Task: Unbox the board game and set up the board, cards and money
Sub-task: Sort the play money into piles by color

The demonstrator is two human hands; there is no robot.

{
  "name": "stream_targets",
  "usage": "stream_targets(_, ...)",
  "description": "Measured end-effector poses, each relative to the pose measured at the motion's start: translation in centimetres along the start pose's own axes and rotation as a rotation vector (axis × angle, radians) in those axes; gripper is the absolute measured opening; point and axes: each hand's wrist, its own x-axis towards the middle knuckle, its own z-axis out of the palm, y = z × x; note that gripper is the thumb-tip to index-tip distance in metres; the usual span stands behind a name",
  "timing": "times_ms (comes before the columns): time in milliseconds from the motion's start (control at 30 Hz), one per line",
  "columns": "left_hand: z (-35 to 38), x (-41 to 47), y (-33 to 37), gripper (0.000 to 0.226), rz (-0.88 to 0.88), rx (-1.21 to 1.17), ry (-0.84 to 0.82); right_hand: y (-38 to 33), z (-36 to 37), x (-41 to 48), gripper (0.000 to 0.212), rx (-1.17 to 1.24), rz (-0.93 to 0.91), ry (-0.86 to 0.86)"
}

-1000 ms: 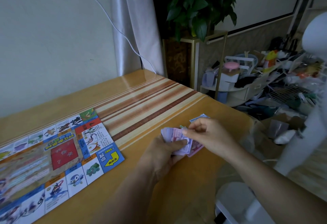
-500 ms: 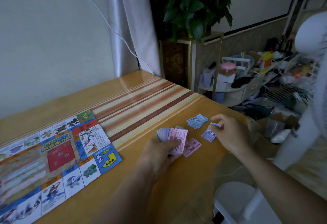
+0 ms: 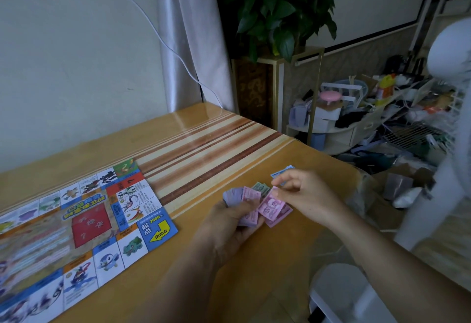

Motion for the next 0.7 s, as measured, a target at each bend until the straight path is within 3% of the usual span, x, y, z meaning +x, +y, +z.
stream_targets(100,-0.6,-0.1,0.5,0.014,-0.008,-0.081,0.038,1.0,0.9,-0.3,0.010,-0.136,0.011,0.064)
stream_targets(200,-0.8,0.0,0.3,0.020,0.015,-0.007,0.012,1.5,1.4,-1.1,0.007,-0.590,-0.066,0.178)
stream_targets(233,-0.8,0.1,0.1,0.020,0.019,0.021,0.012,1.5,1.3,-1.2,0.009,-0.620,-0.098,0.237)
stream_targets(300,-0.6,0.1,-0.1,0.020,0.026,0.070,0.012,0.7,1.1,-1.2,0.012,-0.365,-0.128,0.292)
stream_targets(400,-0.2,0.4,-0.5,0.022,0.049,0.147,-0.007,-0.5,1.2,-0.8,0.014,0.025,-0.068,0.105)
stream_targets(467,0.0,0.3,-0.5,0.020,0.049,0.141,-0.015,-0.7,1.1,-0.4,0.012,0.044,-0.057,0.026)
stream_targets(600,-0.6,0.1,0.4,0.014,-0.009,-0.053,0.024,0.6,0.7,-0.4,0.012,0.051,-0.007,0.077)
stream_targets(700,-1.4,0.0,0.5,0.017,0.027,-0.027,0.001,1.9,1.4,-0.9,0.010,-0.266,-0.033,0.164)
